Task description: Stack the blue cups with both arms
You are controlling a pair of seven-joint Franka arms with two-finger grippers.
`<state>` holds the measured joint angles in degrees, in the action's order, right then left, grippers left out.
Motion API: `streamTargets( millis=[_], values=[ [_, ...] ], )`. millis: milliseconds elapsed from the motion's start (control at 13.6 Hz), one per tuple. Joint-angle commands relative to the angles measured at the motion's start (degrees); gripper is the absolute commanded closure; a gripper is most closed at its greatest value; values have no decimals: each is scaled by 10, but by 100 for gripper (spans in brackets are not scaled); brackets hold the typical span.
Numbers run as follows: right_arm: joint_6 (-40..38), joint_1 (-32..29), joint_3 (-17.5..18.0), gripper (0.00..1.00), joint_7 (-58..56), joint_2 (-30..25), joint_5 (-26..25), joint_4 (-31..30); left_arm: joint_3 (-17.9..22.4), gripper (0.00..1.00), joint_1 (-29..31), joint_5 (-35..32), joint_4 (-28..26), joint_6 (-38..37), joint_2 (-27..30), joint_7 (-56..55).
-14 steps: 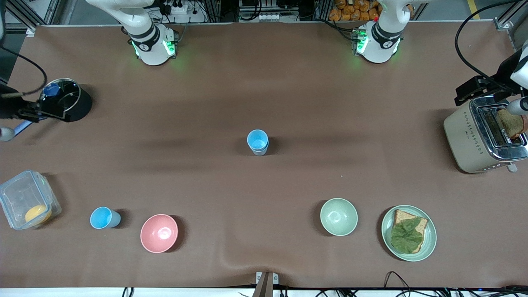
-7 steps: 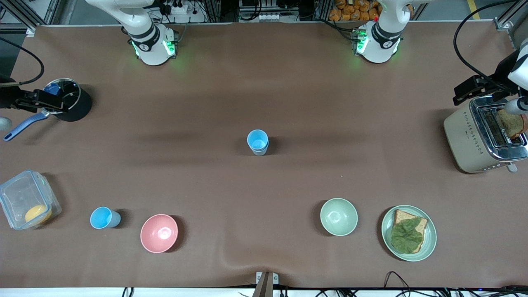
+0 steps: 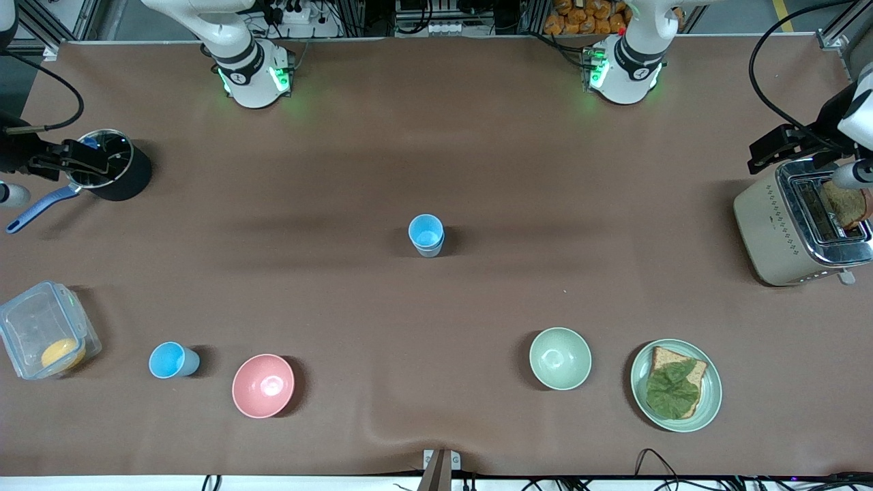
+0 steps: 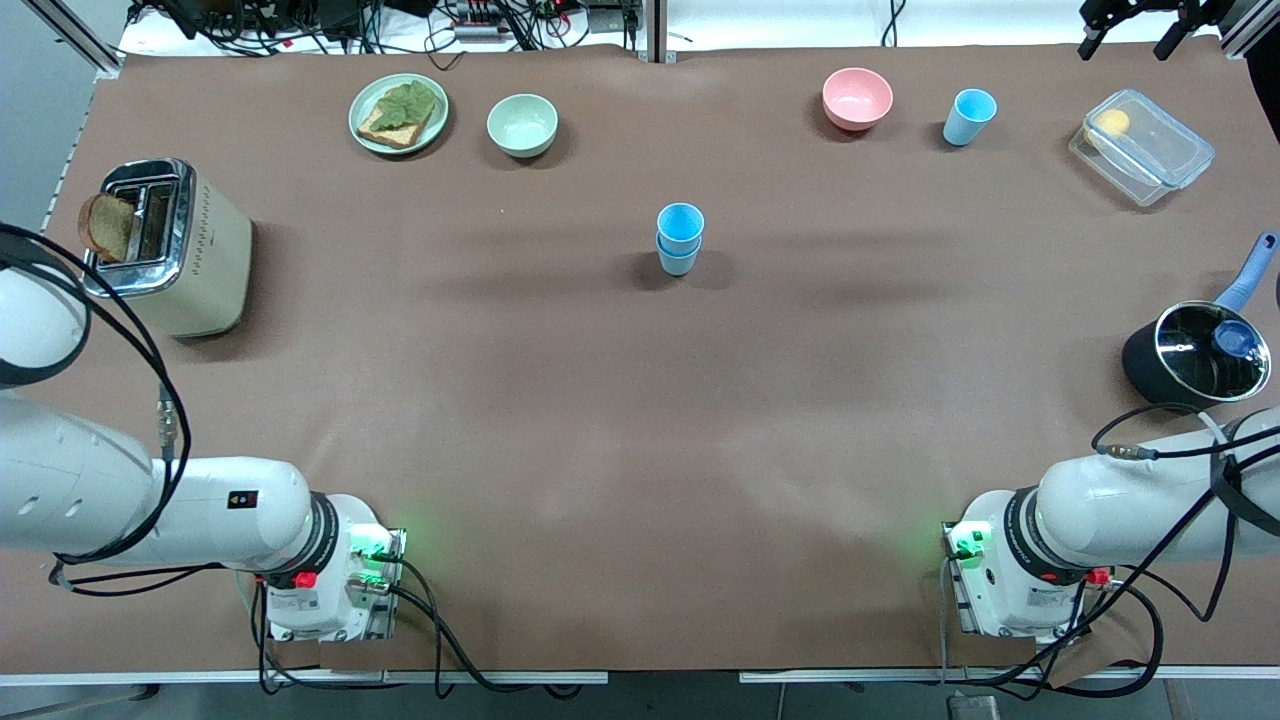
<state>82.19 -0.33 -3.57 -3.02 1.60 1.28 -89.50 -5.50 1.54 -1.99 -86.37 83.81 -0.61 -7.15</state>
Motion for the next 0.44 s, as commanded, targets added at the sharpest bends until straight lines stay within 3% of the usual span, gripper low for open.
streamTargets(
  millis=[0, 369],
  values=[
    [-1, -4, 5, 0, 7, -12, -8, -3, 1, 0, 0, 12, 2, -7, 5, 10],
    [14, -4, 2, 0, 15, -12, -1, -4, -4, 0, -1, 10, 2, -7, 7, 13]
  ],
)
